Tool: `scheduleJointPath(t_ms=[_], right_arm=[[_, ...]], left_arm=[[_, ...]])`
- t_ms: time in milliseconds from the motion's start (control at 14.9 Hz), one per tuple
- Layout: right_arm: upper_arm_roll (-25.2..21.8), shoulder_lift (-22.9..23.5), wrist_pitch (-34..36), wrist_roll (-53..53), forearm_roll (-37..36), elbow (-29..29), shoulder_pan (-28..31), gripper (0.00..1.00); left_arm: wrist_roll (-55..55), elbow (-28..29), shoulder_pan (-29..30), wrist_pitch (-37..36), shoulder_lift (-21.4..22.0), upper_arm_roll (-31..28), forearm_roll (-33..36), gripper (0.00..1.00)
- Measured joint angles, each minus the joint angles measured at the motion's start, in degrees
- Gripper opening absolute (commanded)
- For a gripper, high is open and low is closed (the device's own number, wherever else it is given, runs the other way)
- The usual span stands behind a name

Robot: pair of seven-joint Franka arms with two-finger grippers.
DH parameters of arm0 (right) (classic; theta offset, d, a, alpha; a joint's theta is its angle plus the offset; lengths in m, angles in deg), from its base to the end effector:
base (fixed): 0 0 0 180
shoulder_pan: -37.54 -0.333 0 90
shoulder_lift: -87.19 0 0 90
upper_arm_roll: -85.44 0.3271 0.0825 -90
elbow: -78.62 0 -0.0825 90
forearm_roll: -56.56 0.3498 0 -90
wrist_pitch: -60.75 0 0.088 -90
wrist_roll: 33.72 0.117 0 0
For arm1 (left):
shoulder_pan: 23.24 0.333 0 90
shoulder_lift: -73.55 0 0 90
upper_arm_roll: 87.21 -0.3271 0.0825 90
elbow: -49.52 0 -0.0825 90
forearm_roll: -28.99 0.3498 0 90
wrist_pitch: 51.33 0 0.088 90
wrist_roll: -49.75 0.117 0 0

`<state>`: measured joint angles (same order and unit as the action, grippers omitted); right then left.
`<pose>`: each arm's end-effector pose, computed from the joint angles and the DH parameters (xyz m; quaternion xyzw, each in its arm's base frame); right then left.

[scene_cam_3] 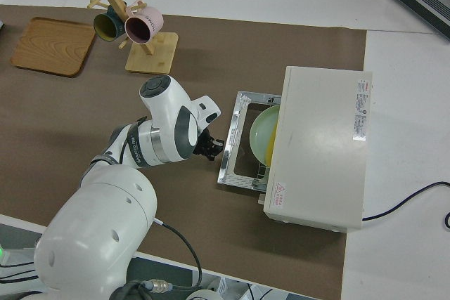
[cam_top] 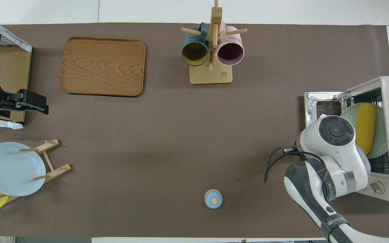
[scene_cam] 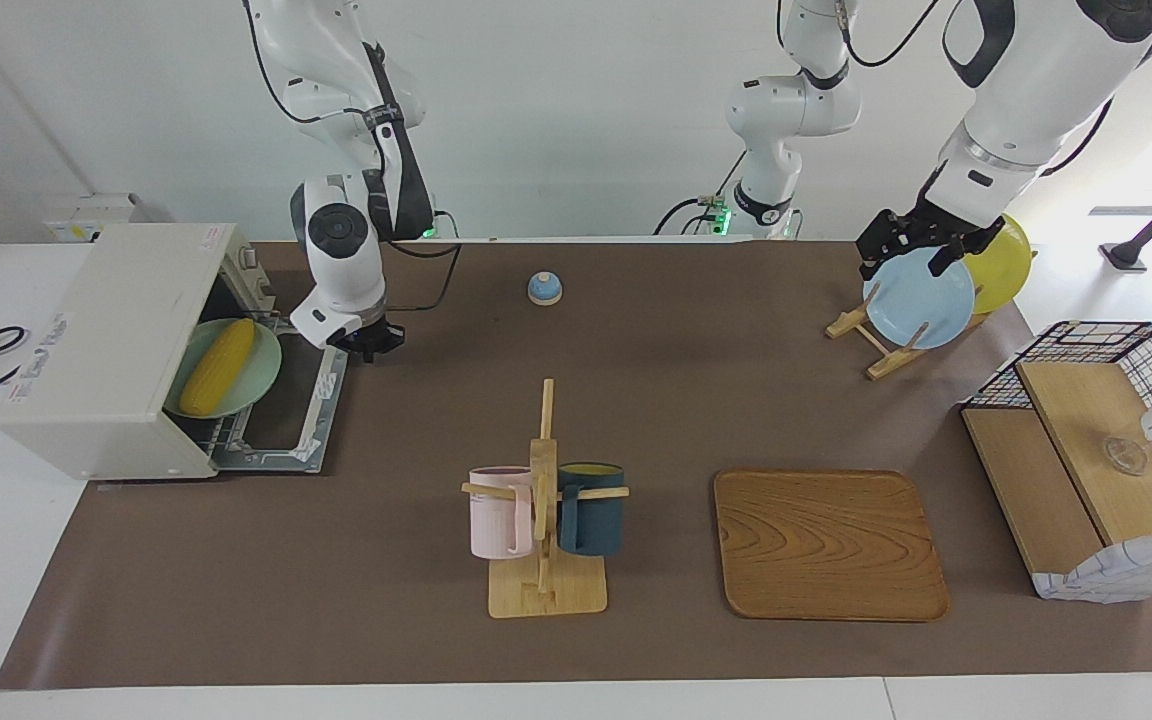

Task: Put corn in oven
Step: 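Push the oven door shut with the right gripper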

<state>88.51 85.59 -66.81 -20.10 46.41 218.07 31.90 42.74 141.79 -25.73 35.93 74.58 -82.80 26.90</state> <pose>0.4314 0.0591 0.3279 0.9937 0.0174 -0.0750 0.0818 0.5035 -0.0658 0.6137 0.9992 0.0008 -0.0366 0.0132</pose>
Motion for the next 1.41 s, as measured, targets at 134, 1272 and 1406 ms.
scheduleJointPath(t_ms=[134, 1272, 1406], right_arm=[[-0.12, -0.64, -0.03, 0.00, 0.00, 0.60, 0.03, 0.00], [0.65, -2.39, 13.85, -6.71, -6.11, -7.71, 1.79, 0.00], [0.10, -3.42, 19.13, -11.80, -6.39, -12.07, 3.20, 0.00]], left_arm=[[0.00, 0.00, 0.00, 0.00, 0.00, 0.00, 0.00, 1.00], [0.00, 0.00, 0.00, 0.00, 0.00, 0.00, 0.00, 1.00], [0.00, 0.00, 0.00, 0.00, 0.00, 0.00, 0.00, 1.00]])
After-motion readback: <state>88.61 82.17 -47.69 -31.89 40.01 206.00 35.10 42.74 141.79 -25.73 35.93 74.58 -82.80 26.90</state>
